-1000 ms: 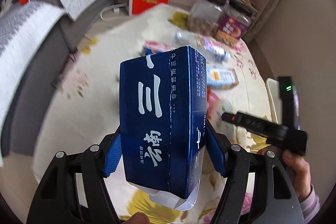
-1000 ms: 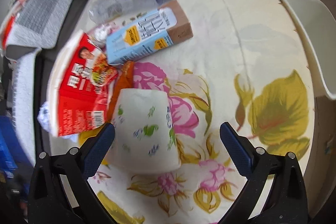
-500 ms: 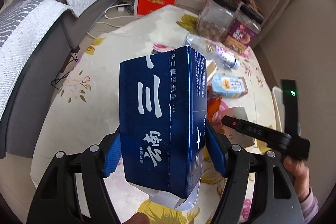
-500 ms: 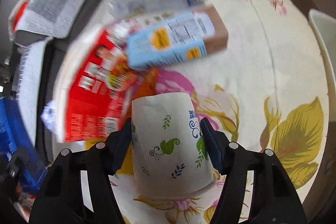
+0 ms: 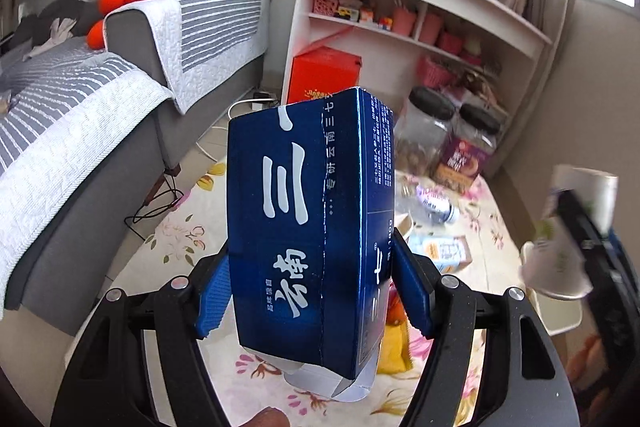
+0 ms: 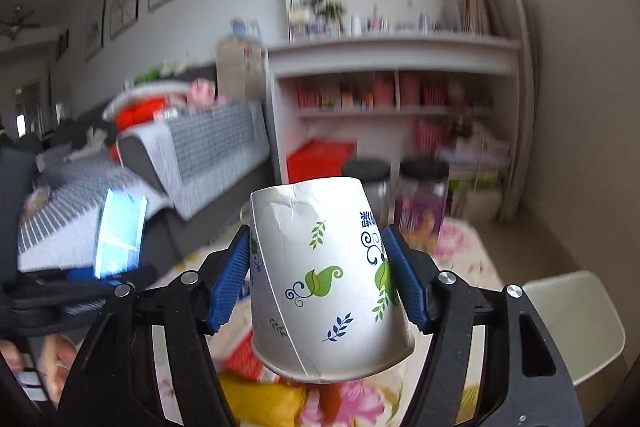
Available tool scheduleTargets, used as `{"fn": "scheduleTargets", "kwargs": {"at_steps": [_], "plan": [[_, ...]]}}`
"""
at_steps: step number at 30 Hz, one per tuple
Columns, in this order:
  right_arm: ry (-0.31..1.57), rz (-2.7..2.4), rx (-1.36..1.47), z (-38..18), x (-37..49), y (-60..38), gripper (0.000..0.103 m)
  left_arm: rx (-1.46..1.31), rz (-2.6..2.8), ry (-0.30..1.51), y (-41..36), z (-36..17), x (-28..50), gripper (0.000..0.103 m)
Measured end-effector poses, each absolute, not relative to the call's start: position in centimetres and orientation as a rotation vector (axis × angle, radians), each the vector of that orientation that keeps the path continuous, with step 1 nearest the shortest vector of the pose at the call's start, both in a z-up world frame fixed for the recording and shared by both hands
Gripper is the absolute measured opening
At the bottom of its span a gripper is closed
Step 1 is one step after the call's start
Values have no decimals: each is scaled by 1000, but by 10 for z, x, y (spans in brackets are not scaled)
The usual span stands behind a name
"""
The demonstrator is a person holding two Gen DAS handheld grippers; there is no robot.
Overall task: Collect trash
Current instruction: 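Carry the paper cup to the white wastebasket and open the right tool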
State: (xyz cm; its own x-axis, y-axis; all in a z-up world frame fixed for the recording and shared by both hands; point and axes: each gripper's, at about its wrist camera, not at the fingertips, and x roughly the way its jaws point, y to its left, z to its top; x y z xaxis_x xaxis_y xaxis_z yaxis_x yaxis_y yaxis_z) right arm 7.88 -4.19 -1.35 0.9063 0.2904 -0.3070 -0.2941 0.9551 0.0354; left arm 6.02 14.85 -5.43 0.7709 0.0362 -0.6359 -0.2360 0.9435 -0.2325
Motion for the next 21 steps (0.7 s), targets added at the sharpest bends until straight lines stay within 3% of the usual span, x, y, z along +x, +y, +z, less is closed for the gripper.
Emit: {"fn": "scheduleTargets", "kwargs": {"at_steps": [21], "plan": [[225, 79, 32, 22, 80, -127, 64, -287, 113, 616, 90, -38, 88, 69]]}}
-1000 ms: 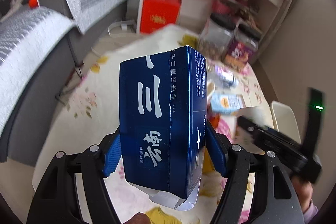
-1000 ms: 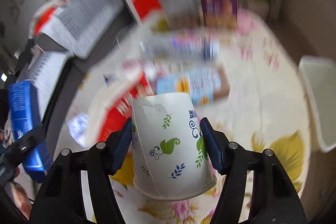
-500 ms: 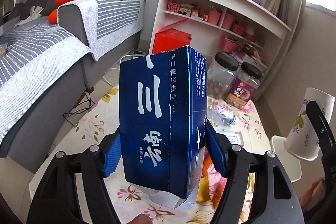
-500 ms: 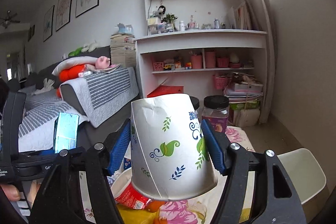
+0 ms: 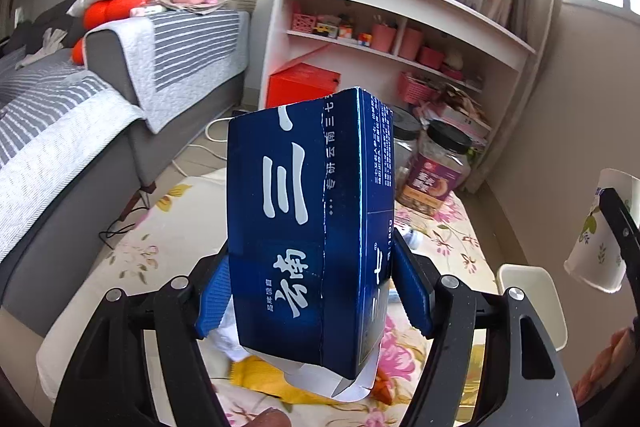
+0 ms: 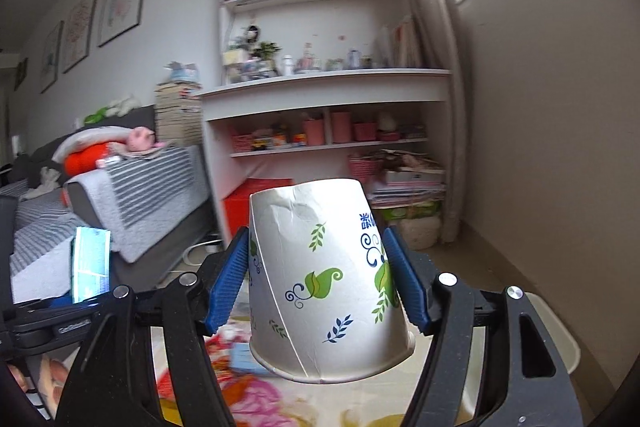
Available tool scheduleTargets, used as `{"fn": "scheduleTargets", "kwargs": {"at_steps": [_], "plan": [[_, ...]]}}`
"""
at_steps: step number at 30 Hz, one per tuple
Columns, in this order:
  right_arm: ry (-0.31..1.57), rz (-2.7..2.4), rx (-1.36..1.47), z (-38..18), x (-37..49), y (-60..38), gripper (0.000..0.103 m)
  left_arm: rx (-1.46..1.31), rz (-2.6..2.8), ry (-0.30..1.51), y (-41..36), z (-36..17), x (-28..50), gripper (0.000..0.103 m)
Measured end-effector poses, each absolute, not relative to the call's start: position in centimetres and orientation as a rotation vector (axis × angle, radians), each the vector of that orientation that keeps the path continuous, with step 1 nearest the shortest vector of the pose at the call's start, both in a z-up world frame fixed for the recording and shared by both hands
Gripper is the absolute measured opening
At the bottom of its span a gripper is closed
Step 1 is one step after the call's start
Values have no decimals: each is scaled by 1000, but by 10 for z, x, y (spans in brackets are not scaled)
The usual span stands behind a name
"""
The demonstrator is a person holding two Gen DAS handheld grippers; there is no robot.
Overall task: Collect trash
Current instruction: 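Carry the paper cup to the white wastebasket and open the right tool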
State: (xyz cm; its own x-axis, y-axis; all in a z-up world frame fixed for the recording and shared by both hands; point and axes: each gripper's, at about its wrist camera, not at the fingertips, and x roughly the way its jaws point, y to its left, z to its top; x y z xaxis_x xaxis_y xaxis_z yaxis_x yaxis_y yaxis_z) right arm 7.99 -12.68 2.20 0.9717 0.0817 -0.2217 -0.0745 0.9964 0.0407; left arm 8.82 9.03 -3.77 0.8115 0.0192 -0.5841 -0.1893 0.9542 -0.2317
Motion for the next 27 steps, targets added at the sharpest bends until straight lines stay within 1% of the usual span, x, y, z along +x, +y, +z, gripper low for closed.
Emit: {"fn": "scheduleTargets", "kwargs": {"at_steps": [10, 22, 27], "plan": [[209, -149, -15, 15, 93, -192, 65, -226, 40, 631, 37, -41, 103, 69], [419, -440, 79, -22, 125, -296, 66, -138, -109, 648, -49, -40, 112, 69], [475, -471, 111, -26, 130, -321, 71, -77, -190, 668, -99, -40, 117, 69]]}}
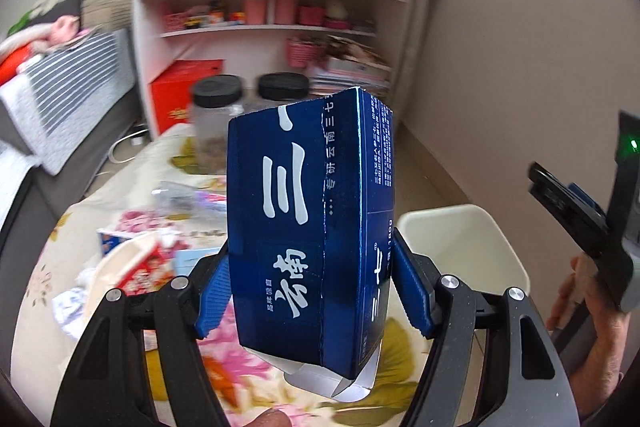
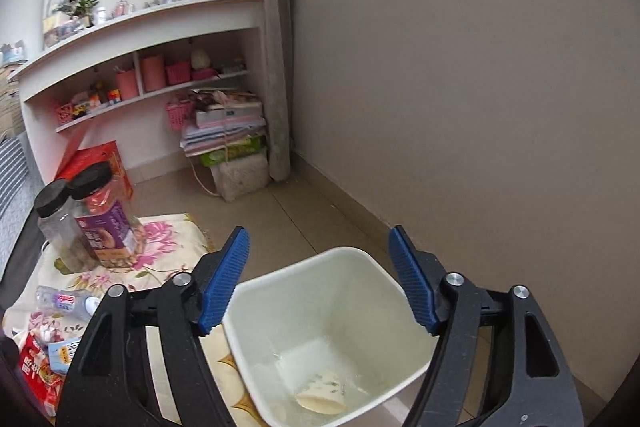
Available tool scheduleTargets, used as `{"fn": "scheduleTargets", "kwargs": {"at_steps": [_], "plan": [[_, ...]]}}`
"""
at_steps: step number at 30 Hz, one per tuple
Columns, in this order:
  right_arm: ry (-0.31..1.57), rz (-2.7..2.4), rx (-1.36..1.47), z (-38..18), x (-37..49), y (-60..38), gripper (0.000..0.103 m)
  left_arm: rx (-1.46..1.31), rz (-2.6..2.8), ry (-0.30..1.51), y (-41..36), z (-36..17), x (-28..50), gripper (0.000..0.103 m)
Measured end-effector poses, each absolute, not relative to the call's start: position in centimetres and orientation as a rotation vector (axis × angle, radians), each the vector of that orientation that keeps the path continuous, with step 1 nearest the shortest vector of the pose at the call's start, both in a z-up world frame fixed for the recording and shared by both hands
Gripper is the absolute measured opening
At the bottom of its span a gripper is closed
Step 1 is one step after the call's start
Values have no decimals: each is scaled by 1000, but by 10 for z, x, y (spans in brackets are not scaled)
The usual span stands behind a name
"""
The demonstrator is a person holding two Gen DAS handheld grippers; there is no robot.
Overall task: Collect trash
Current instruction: 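Carry the paper cup to the white wastebasket and open the right tool, then lower the blue carton into the wastebasket and open the left tool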
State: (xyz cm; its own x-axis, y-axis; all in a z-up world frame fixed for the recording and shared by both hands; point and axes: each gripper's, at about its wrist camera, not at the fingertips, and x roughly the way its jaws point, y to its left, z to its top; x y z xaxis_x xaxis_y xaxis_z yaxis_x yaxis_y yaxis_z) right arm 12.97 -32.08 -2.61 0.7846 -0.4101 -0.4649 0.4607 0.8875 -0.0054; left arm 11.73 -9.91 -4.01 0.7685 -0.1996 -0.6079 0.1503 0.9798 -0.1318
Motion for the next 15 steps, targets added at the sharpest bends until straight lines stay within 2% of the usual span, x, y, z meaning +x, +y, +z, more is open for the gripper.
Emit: {"fn": "scheduleTargets", "kwargs": {"at_steps": [10, 15], "plan": [[481, -570, 251, -13, 108, -377, 93, -48, -327, 727, -189, -37, 140, 69], [474, -650, 291, -7, 91, -401, 96, -39, -379, 770, -224, -40, 150, 70]]}}
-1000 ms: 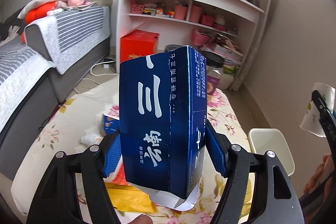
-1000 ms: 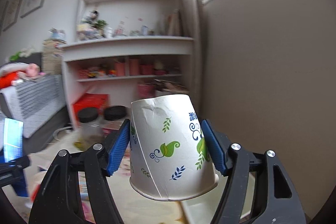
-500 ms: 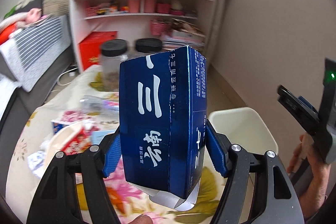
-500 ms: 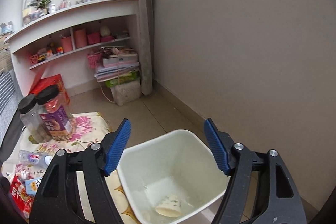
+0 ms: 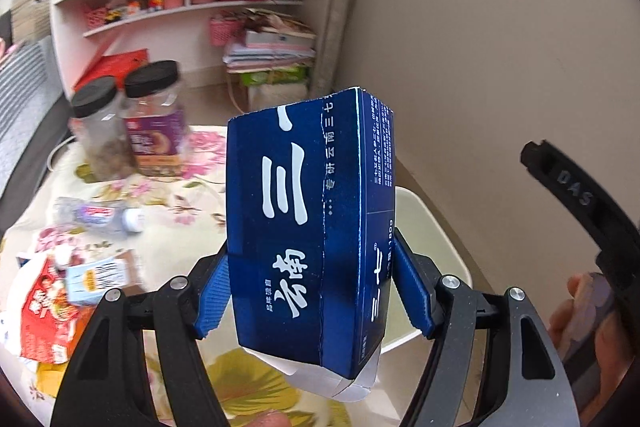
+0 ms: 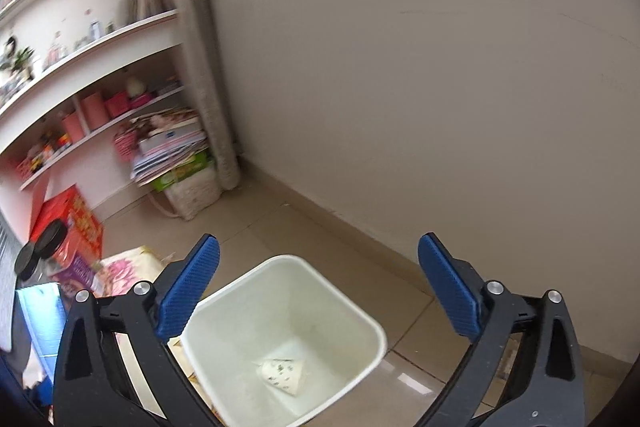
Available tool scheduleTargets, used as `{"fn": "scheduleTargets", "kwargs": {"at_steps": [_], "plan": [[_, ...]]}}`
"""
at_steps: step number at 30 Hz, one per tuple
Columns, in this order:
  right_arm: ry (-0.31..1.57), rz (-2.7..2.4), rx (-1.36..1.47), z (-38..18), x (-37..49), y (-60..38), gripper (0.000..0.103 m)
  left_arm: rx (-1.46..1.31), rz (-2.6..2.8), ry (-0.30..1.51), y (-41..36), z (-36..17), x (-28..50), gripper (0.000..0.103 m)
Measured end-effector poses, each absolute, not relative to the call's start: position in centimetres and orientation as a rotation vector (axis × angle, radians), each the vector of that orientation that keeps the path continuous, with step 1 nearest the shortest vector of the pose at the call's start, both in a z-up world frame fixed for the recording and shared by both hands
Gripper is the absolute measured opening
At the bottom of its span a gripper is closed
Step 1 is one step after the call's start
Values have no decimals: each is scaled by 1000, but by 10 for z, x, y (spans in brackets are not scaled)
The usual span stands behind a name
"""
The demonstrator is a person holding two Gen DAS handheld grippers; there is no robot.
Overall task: Collect trash
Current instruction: 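Lower the blue carton into the wastebasket and open the left tool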
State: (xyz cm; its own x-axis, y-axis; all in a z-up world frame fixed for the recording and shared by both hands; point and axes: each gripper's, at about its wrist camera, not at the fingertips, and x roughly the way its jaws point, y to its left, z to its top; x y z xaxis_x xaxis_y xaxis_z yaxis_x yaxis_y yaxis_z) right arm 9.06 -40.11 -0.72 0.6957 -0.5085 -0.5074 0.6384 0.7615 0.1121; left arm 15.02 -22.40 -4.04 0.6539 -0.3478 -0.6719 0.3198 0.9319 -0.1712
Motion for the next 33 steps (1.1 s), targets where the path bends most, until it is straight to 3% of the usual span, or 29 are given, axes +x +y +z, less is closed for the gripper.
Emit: {"fn": "scheduleTargets", "kwargs": {"at_steps": [13, 17, 33], "plan": [[417, -751, 446, 3, 52, -445, 96, -17, -487, 881, -298, -47, 182, 78], [409, -757, 438, 5, 52, -446, 96, -21, -490, 892, -296, -51, 182, 87], [466, -704, 316, 2, 71, -400, 96, 116, -373, 797, -242, -43, 162, 87]]}}
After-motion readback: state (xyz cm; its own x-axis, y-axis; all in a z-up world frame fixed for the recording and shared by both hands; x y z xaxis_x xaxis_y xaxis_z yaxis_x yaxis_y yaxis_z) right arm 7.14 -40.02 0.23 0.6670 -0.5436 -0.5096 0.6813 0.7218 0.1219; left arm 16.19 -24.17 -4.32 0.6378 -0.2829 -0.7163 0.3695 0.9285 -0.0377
